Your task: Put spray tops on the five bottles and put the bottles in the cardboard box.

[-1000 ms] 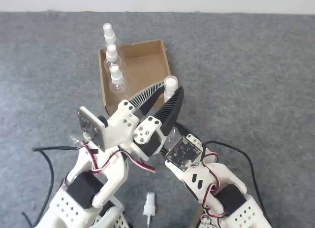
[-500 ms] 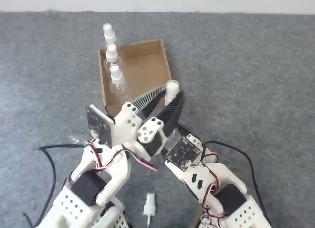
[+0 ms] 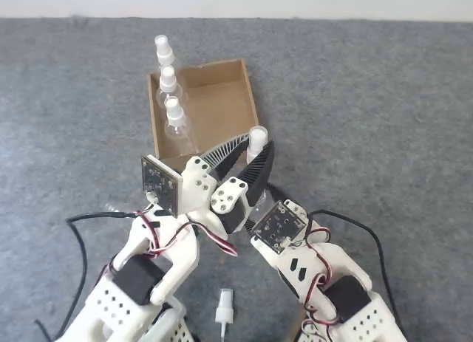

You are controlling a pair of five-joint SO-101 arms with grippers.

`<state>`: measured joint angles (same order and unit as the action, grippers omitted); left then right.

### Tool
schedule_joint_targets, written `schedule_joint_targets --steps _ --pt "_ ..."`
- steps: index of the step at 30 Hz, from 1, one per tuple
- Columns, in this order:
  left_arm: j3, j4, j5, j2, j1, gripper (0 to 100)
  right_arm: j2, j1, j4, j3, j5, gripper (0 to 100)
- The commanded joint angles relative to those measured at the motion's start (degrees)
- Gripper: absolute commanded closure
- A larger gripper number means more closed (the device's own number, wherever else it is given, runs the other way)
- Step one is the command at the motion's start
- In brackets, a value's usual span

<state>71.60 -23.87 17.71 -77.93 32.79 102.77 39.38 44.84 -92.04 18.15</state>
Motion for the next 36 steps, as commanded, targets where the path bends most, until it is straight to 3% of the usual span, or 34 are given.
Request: schedule_joint_targets --steps 1,6,13,22,32,36 --pt "-0.48 1.14 -0.35 -0.09 -0.26 99 1.19 -1.27 -1.80 1.14 0.62 96.1" --pt "-0.48 -0.62 -0.35 -0.09 -0.35 99 1.19 -1.36 -1.54 1.14 0.62 96.1" --pt "-1.71 -6.68 -0.35 -0.09 -2.20 86 1.19 -3.21 -1.54 2.29 0.18 96.1" --pt "-8.22 -17.14 -0.79 -0.09 -2.20 79 1.19 -3.12 -1.63 1.93 0.18 95.9" --pt "-8.22 -17.05 -3.60 -0.09 -2.73 79 1.19 -3.38 -1.63 1.85 0.18 96.1" --pt "-8.40 -16.79 -3.43 -0.09 -5.36 87 1.19 -3.38 -1.63 1.85 0.18 96.1"
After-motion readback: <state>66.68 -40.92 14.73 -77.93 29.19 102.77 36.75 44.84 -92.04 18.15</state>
